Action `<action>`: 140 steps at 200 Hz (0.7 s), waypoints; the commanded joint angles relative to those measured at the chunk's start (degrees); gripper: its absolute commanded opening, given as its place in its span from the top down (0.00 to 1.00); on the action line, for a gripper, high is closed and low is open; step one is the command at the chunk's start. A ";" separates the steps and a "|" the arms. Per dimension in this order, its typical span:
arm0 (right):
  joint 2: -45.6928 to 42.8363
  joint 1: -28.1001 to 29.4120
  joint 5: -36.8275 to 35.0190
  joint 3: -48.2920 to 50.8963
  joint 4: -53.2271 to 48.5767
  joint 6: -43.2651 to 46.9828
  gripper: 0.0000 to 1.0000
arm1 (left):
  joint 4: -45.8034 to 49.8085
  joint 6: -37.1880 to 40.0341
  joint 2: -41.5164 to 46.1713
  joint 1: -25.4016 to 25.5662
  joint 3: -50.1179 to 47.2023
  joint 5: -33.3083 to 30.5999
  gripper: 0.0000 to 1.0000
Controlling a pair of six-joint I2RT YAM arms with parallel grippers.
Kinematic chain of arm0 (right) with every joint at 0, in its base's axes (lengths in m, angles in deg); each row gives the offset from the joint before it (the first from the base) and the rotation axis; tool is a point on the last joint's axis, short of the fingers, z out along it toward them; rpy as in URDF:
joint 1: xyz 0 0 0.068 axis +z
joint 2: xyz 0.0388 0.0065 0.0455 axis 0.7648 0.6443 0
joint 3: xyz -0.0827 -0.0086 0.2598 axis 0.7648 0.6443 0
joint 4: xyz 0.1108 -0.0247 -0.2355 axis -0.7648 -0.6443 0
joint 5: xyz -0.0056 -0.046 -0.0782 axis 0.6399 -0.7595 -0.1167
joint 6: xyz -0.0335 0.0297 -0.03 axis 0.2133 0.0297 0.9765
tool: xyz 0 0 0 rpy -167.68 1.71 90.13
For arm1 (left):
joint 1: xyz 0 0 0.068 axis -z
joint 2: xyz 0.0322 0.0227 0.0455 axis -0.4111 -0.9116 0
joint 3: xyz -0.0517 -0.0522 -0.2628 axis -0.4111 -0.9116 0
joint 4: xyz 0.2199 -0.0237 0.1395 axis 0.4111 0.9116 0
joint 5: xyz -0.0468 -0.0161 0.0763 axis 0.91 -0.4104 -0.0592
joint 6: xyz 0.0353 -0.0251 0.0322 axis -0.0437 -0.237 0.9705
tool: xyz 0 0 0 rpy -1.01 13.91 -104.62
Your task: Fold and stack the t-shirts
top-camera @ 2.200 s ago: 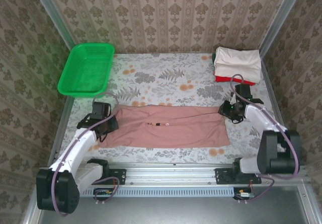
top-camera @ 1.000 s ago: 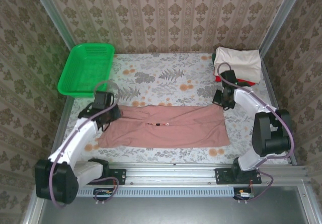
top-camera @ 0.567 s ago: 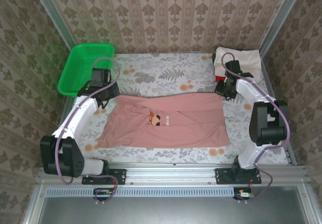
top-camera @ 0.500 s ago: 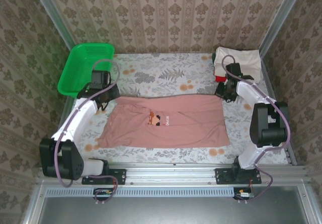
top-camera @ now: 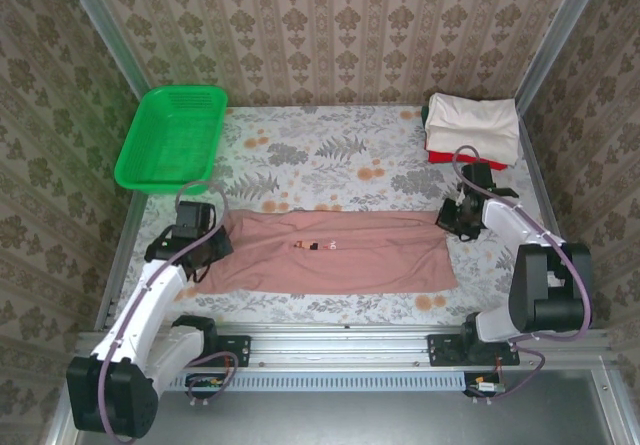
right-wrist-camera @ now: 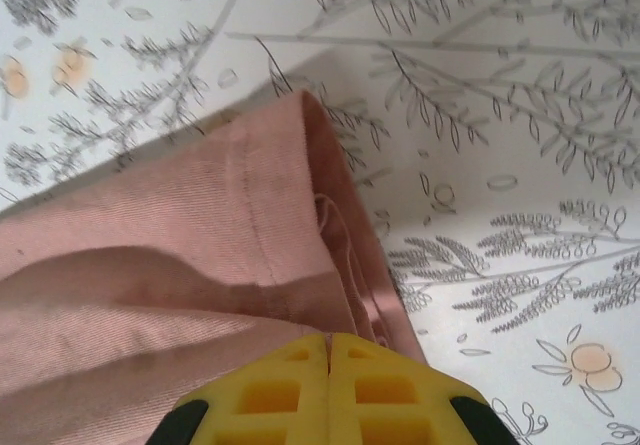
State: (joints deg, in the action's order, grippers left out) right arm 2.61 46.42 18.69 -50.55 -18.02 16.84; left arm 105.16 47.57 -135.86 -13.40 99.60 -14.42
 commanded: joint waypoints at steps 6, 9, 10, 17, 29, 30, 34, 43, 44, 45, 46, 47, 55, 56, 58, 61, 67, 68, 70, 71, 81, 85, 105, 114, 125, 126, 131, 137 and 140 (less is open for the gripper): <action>-0.39 -0.40 2.43 2.72 0.64 0.94 1.00 | 2.10 -3.28 0.20 0.53 -1.88 0.92 1.00; -0.34 -0.41 2.45 2.86 0.75 0.88 1.00 | 2.10 -3.29 0.21 0.78 -2.05 0.89 1.00; -0.30 -0.41 2.49 2.94 0.78 0.90 1.00 | 2.08 -3.36 0.21 0.80 -2.12 0.89 1.00; -0.23 -0.40 2.65 3.26 0.90 0.87 1.00 | 1.89 -3.50 0.36 1.11 -2.54 0.93 1.00; -0.51 -0.40 2.39 3.45 0.76 0.91 1.00 | 2.70 -4.12 0.38 1.28 -2.73 -0.18 1.00; -0.51 -0.40 2.38 3.45 0.70 0.91 1.00 | 2.73 -4.13 0.38 1.27 -2.73 -0.26 1.00; -0.68 -0.47 2.18 3.57 0.64 0.99 1.00 | 2.88 -4.21 0.33 1.36 -2.81 -0.59 1.00; -0.94 -0.49 1.82 3.46 0.23 0.90 1.00 | 3.17 -4.60 0.07 1.51 -2.95 -1.38 1.00; -0.99 -0.49 1.74 3.45 0.21 0.87 1.00 | 3.23 -4.63 0.09 1.52 -2.92 -1.43 1.00; -1.02 -0.49 1.70 3.41 0.16 0.89 1.00 | 3.31 -4.69 0.10 1.52 -2.96 -1.46 1.00; -1.03 -0.49 1.63 3.39 0.09 0.86 1.00 | 3.34 -4.72 0.02 1.52 -2.97 -1.56 1.00; -1.08 -0.49 1.56 3.37 0.05 0.89 1.00 | 3.36 -4.83 0.02 1.52 -2.94 -1.66 1.00; -1.43 -0.49 1.65 3.45 0.05 0.86 0.98 | 3.19 -4.84 -0.33 1.56 -3.07 -1.70 1.00; -1.46 -0.49 1.65 3.45 0.04 0.89 0.97 | 3.24 -4.84 -0.33 1.58 -3.07 -1.72 1.00; -1.55 -0.49 1.77 3.45 0.02 0.91 0.96 | 3.23 -4.84 -0.44 1.60 -3.08 -1.74 1.00; -1.65 -0.47 1.75 3.45 -0.06 0.91 0.95 | 3.28 -4.92 -0.53 1.61 -3.08 -1.79 1.00; -1.76 -0.49 1.63 3.45 -0.35 0.91 0.93 | 3.31 -5.06 -0.67 1.82 -3.13 -1.97 1.00; -1.80 -0.49 1.60 3.45 -0.39 0.91 0.93 | 3.34 -5.04 -0.68 1.85 -3.19 -2.04 1.00; -1.76 -0.49 1.53 3.45 -0.52 0.98 0.92 | 3.41 -5.04 -0.68 1.93 -3.24 -2.13 1.00; -1.76 -0.49 1.51 3.41 -0.56 0.95 0.91 | 3.44 -5.03 -0.68 1.99 -3.20 -2.20 1.00; -1.84 -0.45 1.36 3.34 -1.30 1.11 0.88 | 3.64 -5.41 -0.62 2.60 -3.29 -2.58 1.00; -1.94 -0.49 1.27 3.28 -1.65 1.09 0.87 | 3.58 -5.57 -0.54 2.88 -3.39 -2.70 1.00; -4.98 -0.34 1.12 3.32 -3.25 0.32 0.76 | 3.31 -6.39 -0.05 3.71 -4.23 -2.98 1.00; -7.10 0.17 0.34 3.00 -4.25 -0.28 0.73 | 3.22 -6.54 -0.18 3.76 -4.79 -3.05 1.00; -9.96 1.37 -1.28 2.13 -5.90 -0.81 0.72 | 3.02 -6.86 -0.47 3.91 -5.34 -3.16 1.00; -10.25 1.49 -1.61 2.00 -6.10 -0.91 0.72 | 3.02 -6.90 -0.48 3.95 -5.35 -3.16 1.00; -11.37 2.34 -3.56 1.15 -7.10 -1.53 0.72 | 2.96 -7.02 -0.67 3.92 -5.57 -3.29 1.00; -12.43 3.52 -5.26 0.13 -8.17 -1.95 0.70 | 2.79 -7.11 -0.92 3.94 -5.85 -3.48 1.00; -12.89 4.12 -5.68 -0.29 -8.40 -2.09 0.70 | 2.72 -7.11 -1.02 3.97 -6.05 -3.58 1.00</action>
State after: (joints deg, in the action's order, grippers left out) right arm -5.21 47.43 18.53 -47.67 -20.93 16.52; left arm 107.11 42.26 -136.43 -9.68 94.92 -16.36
